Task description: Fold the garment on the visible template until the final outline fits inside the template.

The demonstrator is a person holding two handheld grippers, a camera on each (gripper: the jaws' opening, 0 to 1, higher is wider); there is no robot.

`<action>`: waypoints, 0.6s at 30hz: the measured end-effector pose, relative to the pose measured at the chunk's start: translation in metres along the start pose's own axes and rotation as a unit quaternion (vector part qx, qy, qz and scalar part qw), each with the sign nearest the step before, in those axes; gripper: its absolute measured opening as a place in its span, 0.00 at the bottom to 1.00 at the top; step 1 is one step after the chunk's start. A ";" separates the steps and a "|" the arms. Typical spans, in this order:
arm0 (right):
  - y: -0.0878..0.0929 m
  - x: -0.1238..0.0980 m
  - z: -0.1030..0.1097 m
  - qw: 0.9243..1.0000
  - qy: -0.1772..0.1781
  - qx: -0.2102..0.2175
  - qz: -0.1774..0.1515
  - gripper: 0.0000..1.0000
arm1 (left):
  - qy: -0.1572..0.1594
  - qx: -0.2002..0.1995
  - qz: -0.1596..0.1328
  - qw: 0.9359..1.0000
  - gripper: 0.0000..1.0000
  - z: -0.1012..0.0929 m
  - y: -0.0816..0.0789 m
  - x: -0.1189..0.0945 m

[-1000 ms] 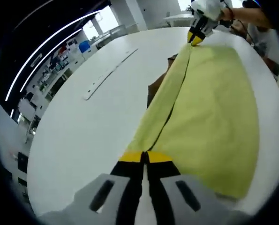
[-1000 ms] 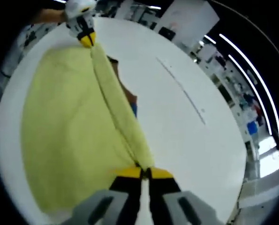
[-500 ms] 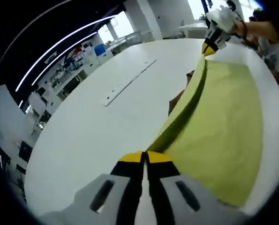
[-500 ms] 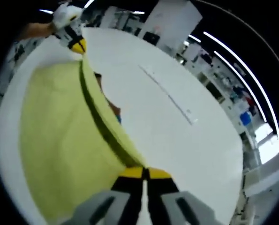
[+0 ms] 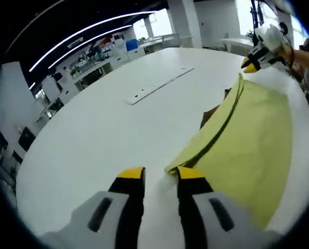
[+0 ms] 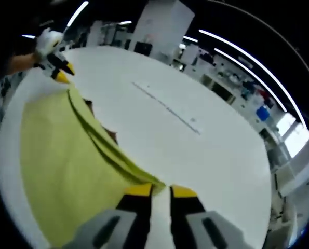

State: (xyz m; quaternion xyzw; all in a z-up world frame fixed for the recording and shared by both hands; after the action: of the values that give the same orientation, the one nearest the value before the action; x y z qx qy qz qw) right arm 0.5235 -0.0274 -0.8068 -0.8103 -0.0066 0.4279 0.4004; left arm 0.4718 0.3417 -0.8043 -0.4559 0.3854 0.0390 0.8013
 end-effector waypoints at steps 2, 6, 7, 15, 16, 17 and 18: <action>0.003 0.002 0.003 1.000 -0.008 -0.007 0.007 0.15 | 0.013 0.028 0.008 0.999 0.23 -0.006 0.005 0.002; 0.008 0.006 0.003 1.000 -0.008 -0.011 0.019 0.23 | 0.025 0.041 0.011 0.999 0.27 -0.014 0.009 0.008; 0.011 0.007 0.004 1.000 -0.009 -0.008 0.021 0.23 | 0.023 0.048 0.014 0.998 0.27 -0.014 0.011 0.011; 0.011 0.021 -0.001 0.994 0.011 0.106 0.003 0.22 | -0.025 0.004 -0.001 1.000 0.26 0.007 0.005 0.030; 0.011 0.023 -0.004 0.993 0.013 0.117 0.000 0.22 | -0.028 -0.011 -0.007 1.000 0.27 0.008 0.003 0.031; 0.012 0.025 -0.008 0.991 0.017 0.129 -0.001 0.22 | -0.033 -0.027 -0.010 0.999 0.27 0.011 0.004 0.031; 0.012 0.024 -0.010 0.990 0.022 0.138 -0.001 0.22 | -0.042 -0.047 -0.009 0.998 0.27 0.016 0.006 0.031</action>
State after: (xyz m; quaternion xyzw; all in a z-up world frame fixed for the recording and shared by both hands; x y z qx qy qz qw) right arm 0.5421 -0.0338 -0.8285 -0.7565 0.0603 0.4066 0.5087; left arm 0.5006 0.3484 -0.8240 -0.4946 0.3446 0.0692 0.7949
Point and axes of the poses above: the point that each gripper's makers call its tool centre point, and the gripper's own axes: x roughly forward along the fingers, z roughly to its left, y roughly out of its underside, the point moved 1 cm from there along -x, roughly backward along the fingers, and after that the axes turned 2 degrees about -z, right-handed, at the moved point
